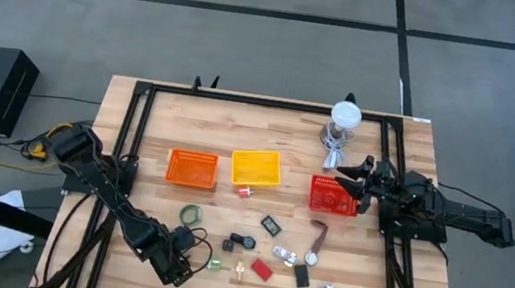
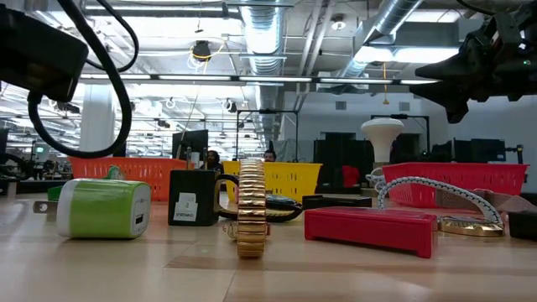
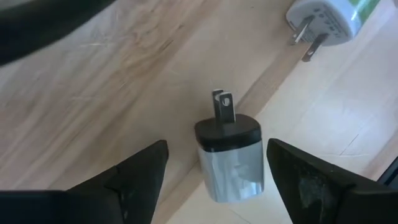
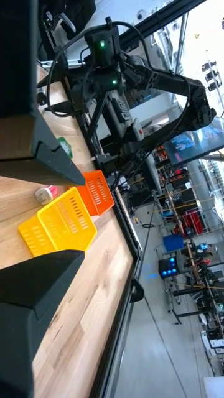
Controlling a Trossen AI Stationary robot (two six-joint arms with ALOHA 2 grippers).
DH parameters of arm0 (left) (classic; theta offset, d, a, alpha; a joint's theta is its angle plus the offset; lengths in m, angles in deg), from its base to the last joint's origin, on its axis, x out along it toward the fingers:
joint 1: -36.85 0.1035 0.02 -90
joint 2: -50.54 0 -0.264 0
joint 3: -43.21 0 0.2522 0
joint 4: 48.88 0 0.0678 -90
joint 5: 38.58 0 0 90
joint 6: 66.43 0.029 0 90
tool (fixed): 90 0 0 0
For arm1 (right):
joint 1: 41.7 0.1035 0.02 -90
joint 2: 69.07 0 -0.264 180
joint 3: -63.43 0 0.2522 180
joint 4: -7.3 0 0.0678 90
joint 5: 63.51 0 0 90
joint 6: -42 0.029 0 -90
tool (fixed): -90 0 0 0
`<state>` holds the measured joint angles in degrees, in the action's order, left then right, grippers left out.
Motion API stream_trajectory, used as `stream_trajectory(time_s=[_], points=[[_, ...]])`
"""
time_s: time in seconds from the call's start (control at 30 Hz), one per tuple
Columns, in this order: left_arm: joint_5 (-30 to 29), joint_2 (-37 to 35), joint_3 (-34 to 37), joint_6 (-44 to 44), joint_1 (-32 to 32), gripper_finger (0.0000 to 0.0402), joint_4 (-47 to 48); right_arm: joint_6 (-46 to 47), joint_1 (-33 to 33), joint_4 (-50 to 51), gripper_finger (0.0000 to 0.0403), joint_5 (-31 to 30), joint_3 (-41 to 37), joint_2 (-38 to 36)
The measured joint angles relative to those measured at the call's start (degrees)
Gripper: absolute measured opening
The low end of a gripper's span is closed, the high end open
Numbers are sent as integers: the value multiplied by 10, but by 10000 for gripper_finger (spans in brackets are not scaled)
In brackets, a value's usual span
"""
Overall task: Pick & Place Office items
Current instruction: Put the white charging adapter into the orange bin
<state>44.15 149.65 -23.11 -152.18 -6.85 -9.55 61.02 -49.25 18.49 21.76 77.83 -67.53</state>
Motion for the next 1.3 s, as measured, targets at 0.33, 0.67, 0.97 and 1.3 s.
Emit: stream_trajectory(time_s=[0.33,0.67,0.97,1.3], points=[[8,1,2,0,1,176,8,0,0,0,170,0,0,0],[22,-24,4,-2,10,135,0,0,0,0,170,0,0,0],[-2,-72,3,21,34,137,23,0,0,0,170,0,0,0],[-51,-122,3,167,95,137,33,0,0,0,170,0,0,0]])
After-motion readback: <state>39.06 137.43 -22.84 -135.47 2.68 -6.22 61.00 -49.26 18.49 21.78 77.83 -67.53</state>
